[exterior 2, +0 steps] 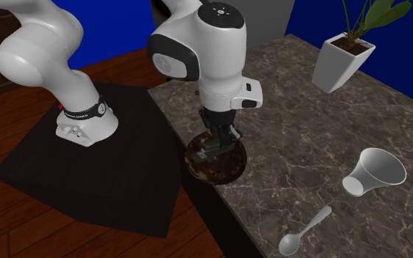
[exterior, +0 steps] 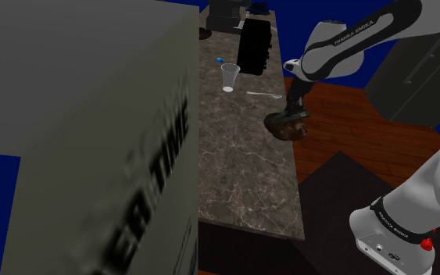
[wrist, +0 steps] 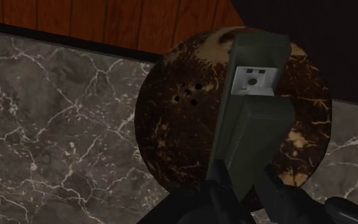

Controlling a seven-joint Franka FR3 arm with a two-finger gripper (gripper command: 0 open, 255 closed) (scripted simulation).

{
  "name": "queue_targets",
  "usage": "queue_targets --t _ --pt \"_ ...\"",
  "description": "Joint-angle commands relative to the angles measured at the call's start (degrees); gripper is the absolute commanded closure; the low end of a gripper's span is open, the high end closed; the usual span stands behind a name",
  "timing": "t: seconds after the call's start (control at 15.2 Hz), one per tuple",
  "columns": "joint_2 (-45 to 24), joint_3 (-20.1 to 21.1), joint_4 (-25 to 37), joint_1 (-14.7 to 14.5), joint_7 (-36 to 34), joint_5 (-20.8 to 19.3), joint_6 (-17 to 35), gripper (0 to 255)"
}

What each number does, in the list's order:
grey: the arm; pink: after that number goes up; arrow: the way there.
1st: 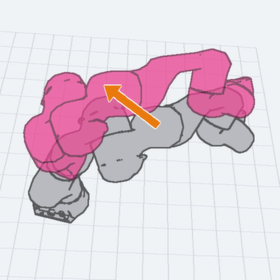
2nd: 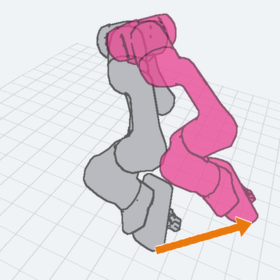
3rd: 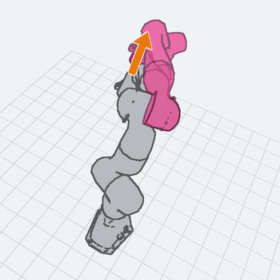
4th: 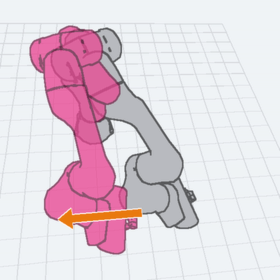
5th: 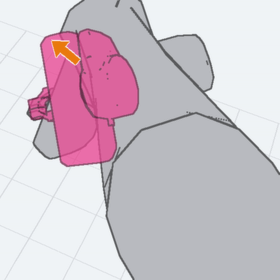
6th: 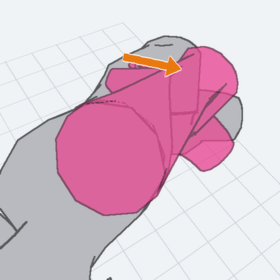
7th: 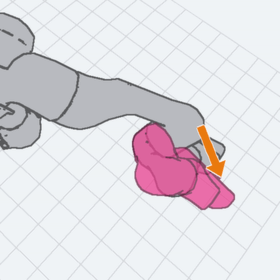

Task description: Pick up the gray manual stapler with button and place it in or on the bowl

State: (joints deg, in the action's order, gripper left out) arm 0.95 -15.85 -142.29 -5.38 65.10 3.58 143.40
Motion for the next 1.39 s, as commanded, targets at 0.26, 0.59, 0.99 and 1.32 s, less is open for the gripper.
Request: queue_targets --t 0.26,0.59,0.99,1.32 --pt "-3.8 0.1 -1.3 0.0 2.2 2.5 4.8 255" --pt "-7.5 0.6 -1.5 0.1 4.2 5.1 8.5 255" --pt "-7.5 0.6 -1.5 0.1 4.2 5.1 8.5 255" --pt "-7.4 0.5 -1.6 0.1 4.2 5.1 8.5 0"
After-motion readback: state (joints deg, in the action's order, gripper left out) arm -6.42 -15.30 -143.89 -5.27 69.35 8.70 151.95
